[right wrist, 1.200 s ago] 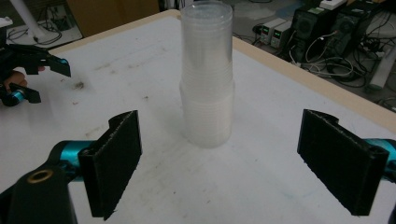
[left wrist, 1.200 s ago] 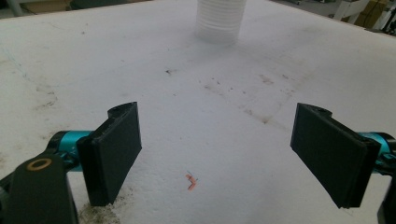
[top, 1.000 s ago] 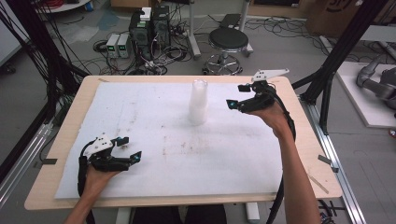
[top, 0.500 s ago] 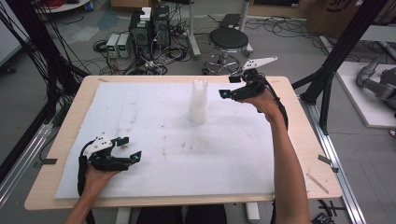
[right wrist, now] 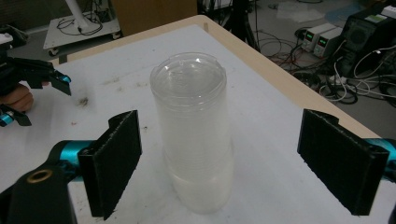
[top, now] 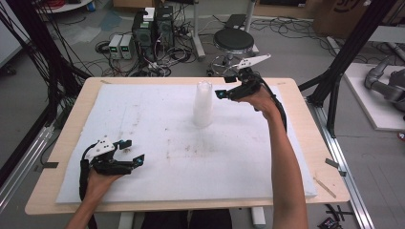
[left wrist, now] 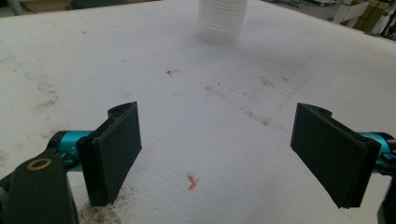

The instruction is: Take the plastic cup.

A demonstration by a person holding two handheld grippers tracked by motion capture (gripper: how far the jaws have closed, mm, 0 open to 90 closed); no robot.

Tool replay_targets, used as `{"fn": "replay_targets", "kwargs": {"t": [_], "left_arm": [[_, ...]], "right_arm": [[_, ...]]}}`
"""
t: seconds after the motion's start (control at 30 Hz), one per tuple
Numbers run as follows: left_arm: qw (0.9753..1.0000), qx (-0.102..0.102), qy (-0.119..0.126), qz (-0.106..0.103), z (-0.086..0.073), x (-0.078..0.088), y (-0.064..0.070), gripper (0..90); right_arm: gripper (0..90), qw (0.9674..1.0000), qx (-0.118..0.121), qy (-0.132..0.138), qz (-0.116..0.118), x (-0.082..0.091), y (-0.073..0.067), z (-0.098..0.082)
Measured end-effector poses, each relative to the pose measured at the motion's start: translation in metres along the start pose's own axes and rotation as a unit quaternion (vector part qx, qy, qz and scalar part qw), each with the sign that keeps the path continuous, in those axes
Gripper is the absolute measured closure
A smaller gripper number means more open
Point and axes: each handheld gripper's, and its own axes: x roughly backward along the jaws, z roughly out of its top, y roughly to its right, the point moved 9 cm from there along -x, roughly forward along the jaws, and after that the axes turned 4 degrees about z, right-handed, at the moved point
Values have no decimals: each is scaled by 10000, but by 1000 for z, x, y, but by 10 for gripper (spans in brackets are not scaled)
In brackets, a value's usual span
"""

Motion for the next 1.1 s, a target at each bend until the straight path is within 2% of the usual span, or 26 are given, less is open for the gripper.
{"fn": "replay_targets", "kwargs": {"t": [0.03,0.4,0.7,0.97,1.1], "left_arm": [[10000,7,-2,-6,0,0,0,162],[10000,-10,-16,-1,0,0,0,162],[10000,-9,-17,-2,0,0,0,162],[10000,-25,-20,-9,0,0,0,162],[10000,-29,-19,-13,0,0,0,162]], "right_arm": [[133,10000,-55,-33,0,-4,-1,0],[133,9999,-14,-4,102,-24,-6,1],[134,9998,-49,-148,103,-41,-7,-3],[135,9994,-82,-247,228,-55,-11,-5],[135,9992,-91,-340,190,-59,-9,-9]]}}
